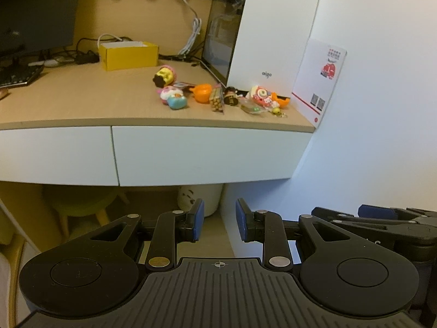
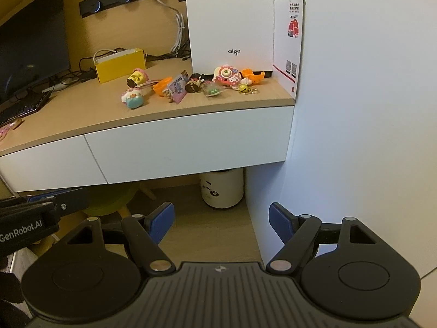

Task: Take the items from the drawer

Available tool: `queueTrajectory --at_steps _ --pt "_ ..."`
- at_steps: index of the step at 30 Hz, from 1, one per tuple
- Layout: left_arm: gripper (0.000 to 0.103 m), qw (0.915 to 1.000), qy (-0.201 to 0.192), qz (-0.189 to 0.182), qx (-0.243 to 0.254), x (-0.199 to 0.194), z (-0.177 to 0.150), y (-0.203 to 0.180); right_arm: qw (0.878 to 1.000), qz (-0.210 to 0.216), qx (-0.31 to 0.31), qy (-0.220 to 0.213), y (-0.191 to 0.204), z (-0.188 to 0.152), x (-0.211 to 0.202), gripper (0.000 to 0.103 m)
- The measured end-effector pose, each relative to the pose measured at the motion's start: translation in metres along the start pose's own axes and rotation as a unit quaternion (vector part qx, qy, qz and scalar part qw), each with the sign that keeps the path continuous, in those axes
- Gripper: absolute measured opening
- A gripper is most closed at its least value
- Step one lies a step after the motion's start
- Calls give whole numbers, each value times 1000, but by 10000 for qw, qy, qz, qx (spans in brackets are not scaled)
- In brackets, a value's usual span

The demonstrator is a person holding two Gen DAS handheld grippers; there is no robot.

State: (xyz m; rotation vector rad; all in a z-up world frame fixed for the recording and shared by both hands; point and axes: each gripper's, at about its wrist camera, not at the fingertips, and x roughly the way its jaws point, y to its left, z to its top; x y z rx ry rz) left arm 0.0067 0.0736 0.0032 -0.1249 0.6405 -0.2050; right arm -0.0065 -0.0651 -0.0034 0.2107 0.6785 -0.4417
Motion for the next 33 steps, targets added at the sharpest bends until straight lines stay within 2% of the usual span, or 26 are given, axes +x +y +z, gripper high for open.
queueTrajectory --at_steps 7,12,18,26,33 --pt "28 9998 -185 110 -8 -9 4 3 9999 139 -20 -29 3 2 0 77" --pt "28 9994 -102 321 -112 -9 2 9 9991 417 -59 -51 11 3 -4 77" --pt "28 9984 118 537 -156 -4 -5 13 9983 494 -295 -111 22 5 -5 77" --pt "28 9983 154 565 -15 -1 -6 5 9971 592 -481 -66 25 8 4 77" --pt "28 9981 132 588 128 1 -5 -8 9976 580 -384 -54 12 9 9 77"
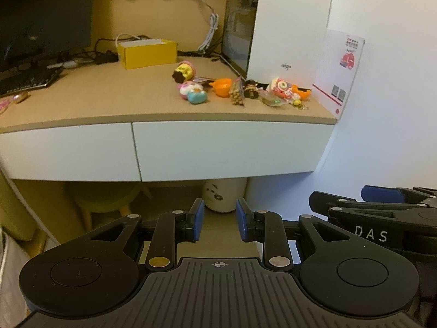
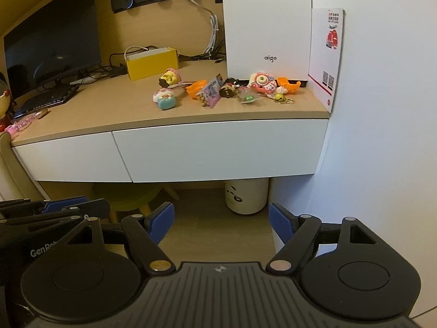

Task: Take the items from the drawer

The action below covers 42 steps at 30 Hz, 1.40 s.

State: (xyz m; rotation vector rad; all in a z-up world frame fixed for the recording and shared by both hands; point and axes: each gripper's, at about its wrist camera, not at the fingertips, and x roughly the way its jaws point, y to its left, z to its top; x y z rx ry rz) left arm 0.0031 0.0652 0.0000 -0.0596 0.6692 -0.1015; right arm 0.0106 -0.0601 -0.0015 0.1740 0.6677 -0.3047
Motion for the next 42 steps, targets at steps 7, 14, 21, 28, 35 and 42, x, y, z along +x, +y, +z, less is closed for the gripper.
queueTrajectory --at_steps 7,14,21,28,35,42 --pt "28 9999 -74 -6 76 -1 -1 -11 10000 51 50 -54 -12 2 1 77" --pt "28 10000 -46 42 59 0 -2 -16 9999 140 -46 -75 -16 3 1 77" --pt "28 10000 -26 57 74 0 -3 -20 9998 214 -54 -4 -19 0 2 77" --pt "28 9999 -64 82 59 -3 -5 -20 9997 252 -57 -5 -21 -1 0 77" --pt "28 9999 -62 87 62 -4 -6 -18 9996 283 -84 38 -21 -5 -1 77" --pt "28 9999 -41 100 65 -5 -7 -20 9997 254 -58 21 -22 -5 -3 77"
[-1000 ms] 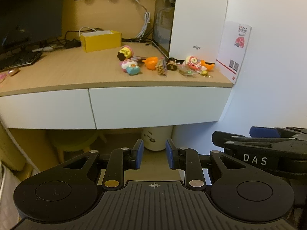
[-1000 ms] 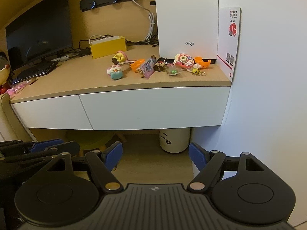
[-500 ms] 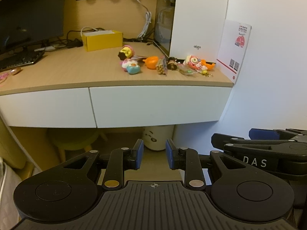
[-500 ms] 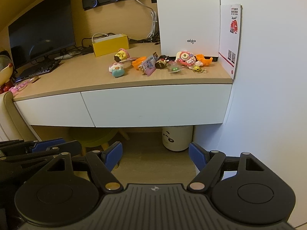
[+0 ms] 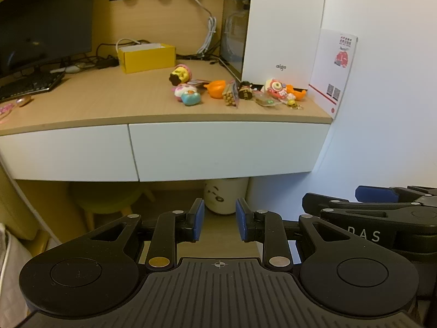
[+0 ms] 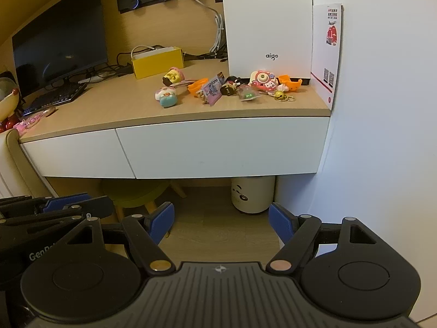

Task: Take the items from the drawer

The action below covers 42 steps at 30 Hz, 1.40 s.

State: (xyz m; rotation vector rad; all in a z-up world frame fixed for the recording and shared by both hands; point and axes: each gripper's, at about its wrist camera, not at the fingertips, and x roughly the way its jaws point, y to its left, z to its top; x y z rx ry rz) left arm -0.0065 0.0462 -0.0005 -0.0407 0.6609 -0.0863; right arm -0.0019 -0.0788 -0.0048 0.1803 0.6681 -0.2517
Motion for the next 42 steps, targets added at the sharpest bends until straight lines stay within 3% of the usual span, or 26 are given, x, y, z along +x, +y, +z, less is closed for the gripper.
queueTrajectory --at_steps 42 --pt "28 9999 89 -46 28 4 -1 1 9998 -114 148 97 -4 -7 0 77"
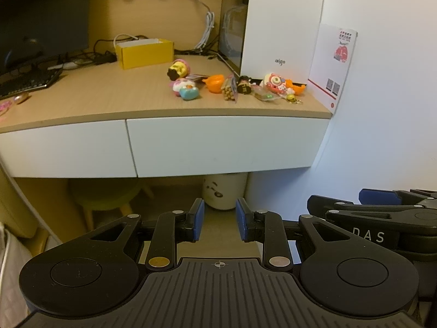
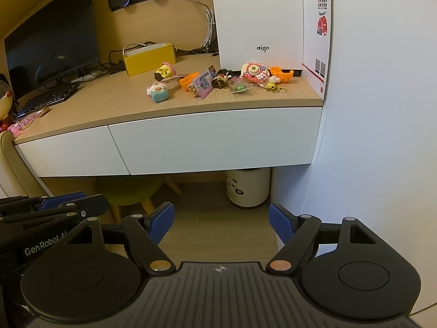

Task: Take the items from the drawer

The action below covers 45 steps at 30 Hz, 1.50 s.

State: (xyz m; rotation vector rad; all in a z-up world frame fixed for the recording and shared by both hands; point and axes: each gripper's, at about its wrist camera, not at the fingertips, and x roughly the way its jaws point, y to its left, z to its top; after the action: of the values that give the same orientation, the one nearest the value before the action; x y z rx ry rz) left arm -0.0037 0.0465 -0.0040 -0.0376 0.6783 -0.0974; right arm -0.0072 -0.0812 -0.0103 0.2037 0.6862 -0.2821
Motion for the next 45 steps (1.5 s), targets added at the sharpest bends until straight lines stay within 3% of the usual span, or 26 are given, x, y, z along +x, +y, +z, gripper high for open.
queueTrajectory --at_steps 24,45 --pt "28 10000 24 20 -27 -1 -1 -2 10000 39 0 -2 -2 -1 1 77" --pt "19 9995 -22 -288 -85 2 4 -4 10000 14 56 -14 -1 0 2 77"
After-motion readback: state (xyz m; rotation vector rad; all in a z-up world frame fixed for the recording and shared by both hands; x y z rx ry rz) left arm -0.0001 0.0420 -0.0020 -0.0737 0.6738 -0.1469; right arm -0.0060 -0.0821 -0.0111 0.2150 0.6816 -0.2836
